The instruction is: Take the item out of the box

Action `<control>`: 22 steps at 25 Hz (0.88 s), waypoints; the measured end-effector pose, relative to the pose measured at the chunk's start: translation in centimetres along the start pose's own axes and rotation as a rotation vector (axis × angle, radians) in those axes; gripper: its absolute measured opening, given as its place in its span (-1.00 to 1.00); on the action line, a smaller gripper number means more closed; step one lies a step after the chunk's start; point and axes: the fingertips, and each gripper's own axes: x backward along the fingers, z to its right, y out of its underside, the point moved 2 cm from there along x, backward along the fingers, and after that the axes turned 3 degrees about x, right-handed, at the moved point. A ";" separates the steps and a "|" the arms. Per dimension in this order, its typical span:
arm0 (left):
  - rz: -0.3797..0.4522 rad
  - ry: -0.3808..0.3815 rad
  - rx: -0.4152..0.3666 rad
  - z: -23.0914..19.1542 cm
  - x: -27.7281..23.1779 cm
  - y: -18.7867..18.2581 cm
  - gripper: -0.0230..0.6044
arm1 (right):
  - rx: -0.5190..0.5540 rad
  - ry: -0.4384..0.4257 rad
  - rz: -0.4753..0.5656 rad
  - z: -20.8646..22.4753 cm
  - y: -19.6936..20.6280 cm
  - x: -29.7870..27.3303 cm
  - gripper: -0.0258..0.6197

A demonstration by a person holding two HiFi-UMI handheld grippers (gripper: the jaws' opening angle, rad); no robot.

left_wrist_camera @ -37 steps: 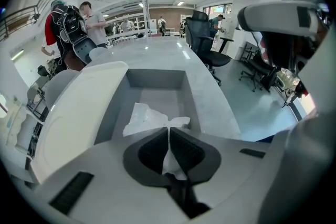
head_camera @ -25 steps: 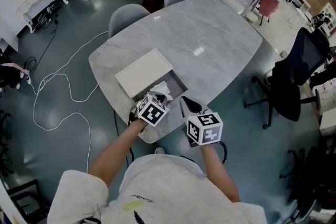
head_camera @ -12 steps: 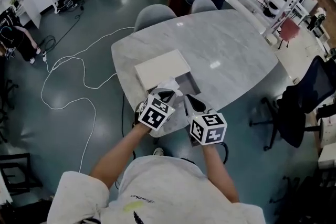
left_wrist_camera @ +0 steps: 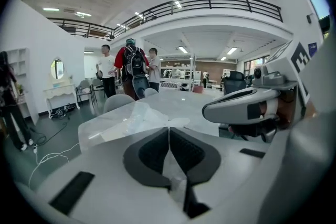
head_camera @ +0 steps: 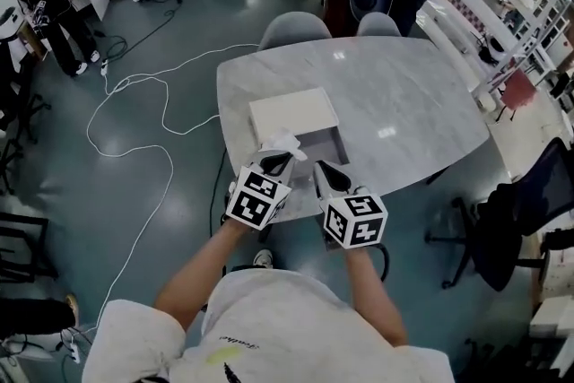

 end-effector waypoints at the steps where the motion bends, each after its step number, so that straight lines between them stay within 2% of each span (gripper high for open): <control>1: 0.011 -0.018 0.016 0.0 0.4 0.0 -0.88 | 0.007 -0.013 -0.001 -0.1 0.0 0.2 -0.91; 10: 0.078 -0.138 0.103 0.7 4.1 0.8 -0.88 | 0.041 -0.097 0.016 -1.2 0.1 2.0 -0.91; 22: 0.100 -0.222 0.169 3.1 8.6 3.2 -0.88 | 0.051 -0.155 0.031 -3.4 1.7 5.2 -0.91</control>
